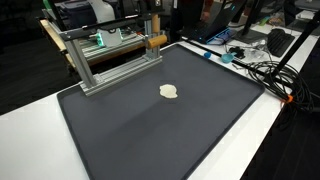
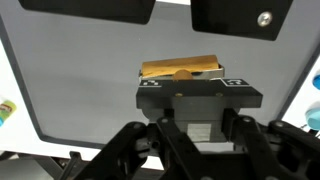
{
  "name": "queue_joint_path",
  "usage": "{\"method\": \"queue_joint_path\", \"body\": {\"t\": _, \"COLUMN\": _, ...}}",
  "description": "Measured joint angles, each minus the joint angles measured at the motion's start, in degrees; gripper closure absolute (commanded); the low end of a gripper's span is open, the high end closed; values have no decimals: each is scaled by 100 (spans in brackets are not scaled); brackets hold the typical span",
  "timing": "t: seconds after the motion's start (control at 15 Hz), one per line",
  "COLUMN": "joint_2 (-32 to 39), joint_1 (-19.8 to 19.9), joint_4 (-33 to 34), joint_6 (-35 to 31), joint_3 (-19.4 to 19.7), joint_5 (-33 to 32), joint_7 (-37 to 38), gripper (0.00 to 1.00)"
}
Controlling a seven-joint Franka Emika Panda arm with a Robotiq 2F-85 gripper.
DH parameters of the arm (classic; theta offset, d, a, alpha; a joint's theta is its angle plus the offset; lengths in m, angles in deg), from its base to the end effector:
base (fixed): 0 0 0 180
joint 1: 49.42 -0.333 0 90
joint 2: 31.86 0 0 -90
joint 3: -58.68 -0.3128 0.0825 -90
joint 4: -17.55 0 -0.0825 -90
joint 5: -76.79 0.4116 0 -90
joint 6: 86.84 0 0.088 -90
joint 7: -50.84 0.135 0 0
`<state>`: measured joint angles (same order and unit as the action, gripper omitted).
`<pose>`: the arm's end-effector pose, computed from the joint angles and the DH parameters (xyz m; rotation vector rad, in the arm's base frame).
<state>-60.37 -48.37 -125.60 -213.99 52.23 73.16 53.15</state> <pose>0.4456 0.0382 0.4368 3.0262 0.1196 0.3360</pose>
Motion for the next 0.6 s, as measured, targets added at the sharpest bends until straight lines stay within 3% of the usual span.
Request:
{"method": "queue_joint_path", "body": {"t": 0.33, "joint_2": 51, "joint_1": 63, "joint_4": 235, "joint_6": 714, "joint_3": 21, "joint_5": -43, "joint_7": 731, "gripper": 78}}
{"method": "queue_joint_path", "body": {"t": 0.6, "joint_2": 52, "joint_1": 63, "joint_4": 166, "joint_6": 553, "joint_3": 233, "joint_5": -41, "joint_7": 613, "gripper": 78}}
